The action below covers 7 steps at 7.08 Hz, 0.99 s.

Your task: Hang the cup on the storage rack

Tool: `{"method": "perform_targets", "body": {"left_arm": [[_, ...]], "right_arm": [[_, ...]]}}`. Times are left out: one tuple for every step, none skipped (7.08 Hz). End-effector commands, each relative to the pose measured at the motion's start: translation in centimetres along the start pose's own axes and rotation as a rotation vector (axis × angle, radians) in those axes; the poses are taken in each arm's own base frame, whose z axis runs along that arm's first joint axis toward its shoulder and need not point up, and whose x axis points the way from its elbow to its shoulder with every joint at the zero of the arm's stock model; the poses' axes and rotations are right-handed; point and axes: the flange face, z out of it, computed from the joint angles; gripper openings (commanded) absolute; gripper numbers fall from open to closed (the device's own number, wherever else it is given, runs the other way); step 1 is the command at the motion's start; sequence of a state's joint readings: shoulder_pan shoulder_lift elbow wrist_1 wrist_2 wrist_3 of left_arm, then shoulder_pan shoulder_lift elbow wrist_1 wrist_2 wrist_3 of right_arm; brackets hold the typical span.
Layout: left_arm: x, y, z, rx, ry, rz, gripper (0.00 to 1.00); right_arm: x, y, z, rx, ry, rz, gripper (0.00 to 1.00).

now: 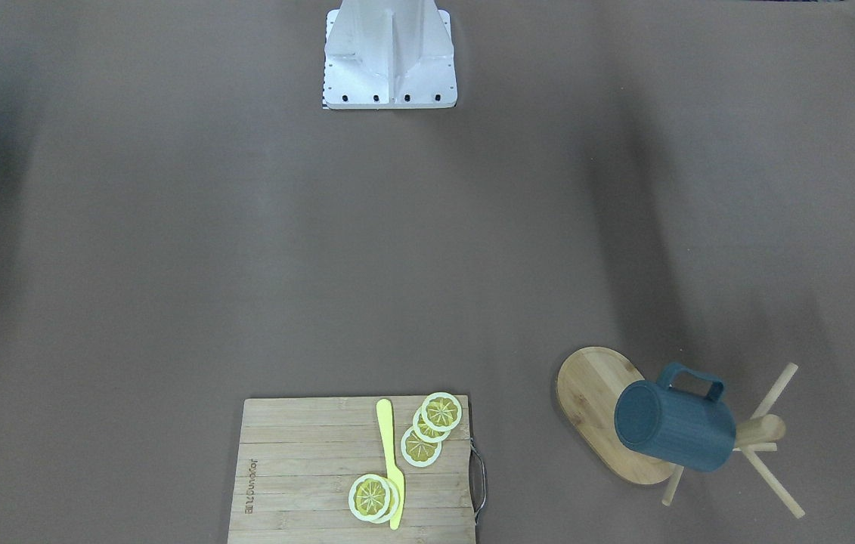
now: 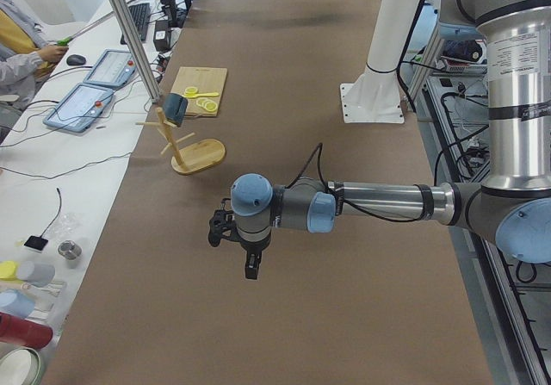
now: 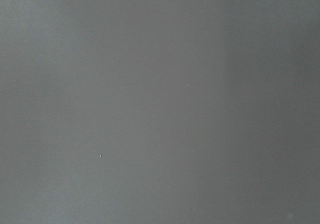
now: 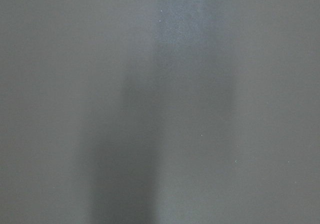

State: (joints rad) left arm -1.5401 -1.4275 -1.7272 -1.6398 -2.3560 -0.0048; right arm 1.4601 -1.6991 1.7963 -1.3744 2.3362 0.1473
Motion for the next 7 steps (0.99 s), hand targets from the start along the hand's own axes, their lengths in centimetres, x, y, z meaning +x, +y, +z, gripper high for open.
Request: {"method": "perform_targets", "body": {"left_arm": [[-0.14,0.15,0.17,-0.004,0.003,-0.007,0.98],[-0.18,0.16,0.21,-0.004,0.003,-0.007,0.98],[-0.19,0.17,0.22,-0.005,0.003,-0.008,0.98],[-0.14,0.15,0.17,-0.004,0.003,-0.007,0.98],[-0.18,0.16,0.21,-0.004,0.003,-0.007,0.98],[-0.18,0.16,0.21,-0.004,0.003,-0.007,0.98],[-0.13,0.14,0.16,-0.003,0.003,-0.006,0.98]], "right_arm": [[-0.02,-0.05,-0.03,0.001,0.000,-0.001,1.00],[-0.05,0.01,-0.05,0.001,-0.002,-0.001,1.00],[-0.04,0.03,0.05,-0.001,-0.002,-0.001,1.00],[-0.02,0.09,-0.02,-0.001,-0.003,0.001,1.00],[-0.10,0.09,-0.03,-0.001,-0.011,-0.001,1.00],[-0.10,0.09,-0.03,-0.001,-0.011,-0.001,1.00],[-0.15,0.02,-0.06,0.000,-0.011,-0.002,1.00]]}}
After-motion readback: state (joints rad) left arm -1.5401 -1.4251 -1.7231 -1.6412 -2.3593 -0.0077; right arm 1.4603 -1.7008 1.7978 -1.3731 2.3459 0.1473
